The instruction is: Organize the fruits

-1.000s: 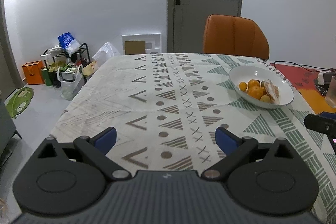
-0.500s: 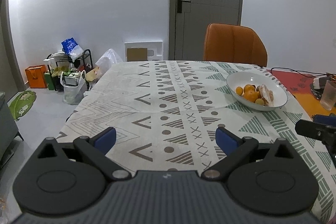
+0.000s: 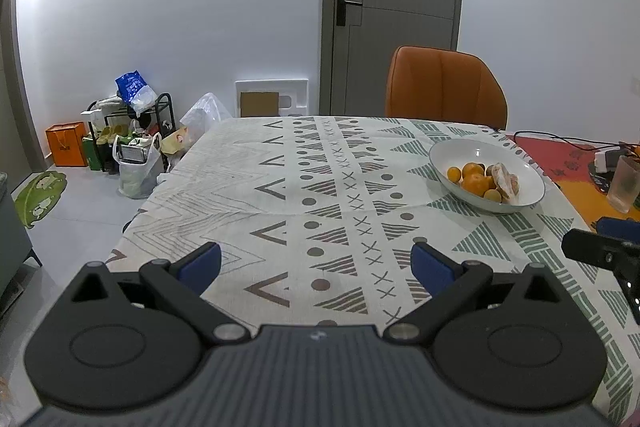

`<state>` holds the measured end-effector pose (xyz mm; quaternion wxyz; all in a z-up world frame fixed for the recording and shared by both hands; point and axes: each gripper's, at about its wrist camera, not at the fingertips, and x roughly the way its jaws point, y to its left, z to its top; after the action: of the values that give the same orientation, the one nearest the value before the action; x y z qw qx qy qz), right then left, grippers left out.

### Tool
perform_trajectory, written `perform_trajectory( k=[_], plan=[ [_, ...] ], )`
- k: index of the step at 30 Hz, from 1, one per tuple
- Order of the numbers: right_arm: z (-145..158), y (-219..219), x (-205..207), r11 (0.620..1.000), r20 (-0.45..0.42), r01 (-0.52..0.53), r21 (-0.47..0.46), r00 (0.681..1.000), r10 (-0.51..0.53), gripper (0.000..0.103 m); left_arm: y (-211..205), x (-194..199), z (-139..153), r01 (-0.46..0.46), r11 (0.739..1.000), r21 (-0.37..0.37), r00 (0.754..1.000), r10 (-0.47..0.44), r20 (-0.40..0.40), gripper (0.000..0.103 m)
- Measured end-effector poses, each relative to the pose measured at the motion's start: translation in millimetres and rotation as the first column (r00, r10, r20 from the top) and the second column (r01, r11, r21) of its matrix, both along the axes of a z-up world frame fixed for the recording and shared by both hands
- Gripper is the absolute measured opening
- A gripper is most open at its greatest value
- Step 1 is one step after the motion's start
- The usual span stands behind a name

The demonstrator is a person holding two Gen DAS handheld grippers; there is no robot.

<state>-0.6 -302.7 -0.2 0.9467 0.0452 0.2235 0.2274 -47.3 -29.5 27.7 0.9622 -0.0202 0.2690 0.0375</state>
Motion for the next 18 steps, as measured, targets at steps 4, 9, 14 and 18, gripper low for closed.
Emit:
perform_trajectory(
  k=[4,9,14,18],
  plan=[
    [0.0,2.4,-1.1,1.0,0.002,-0.004,-0.013,1.0,0.004,0.103,0.8,-0.3,0.5,0.001,1.0,-0.003,1.0,-0.001,-0.001,0.1],
    [1.0,4.5,-2.5,1.0,0.016,-0.003,-0.03,1.0,0.003,0.103,0.6,-0.3,0.4,0.001,1.0,-0.002,1.0,-0.001,0.0,0.1],
    [2.2,3.2,-2.6,1.0,0.016,-0.005,-0.02,1.0,0.005,0.103,-1.4,-0.2,0.2,0.007,1.0,-0.001,1.0,-0.007,0.0,0.1],
    [2.0,2.9,-1.7,1.0,0.016,0.005,-0.029,1.0,-0.004,0.103,-1.7,-0.2,0.1,0.01,1.0,-0.002,1.0,-0.01,0.0,0.1]
  ],
)
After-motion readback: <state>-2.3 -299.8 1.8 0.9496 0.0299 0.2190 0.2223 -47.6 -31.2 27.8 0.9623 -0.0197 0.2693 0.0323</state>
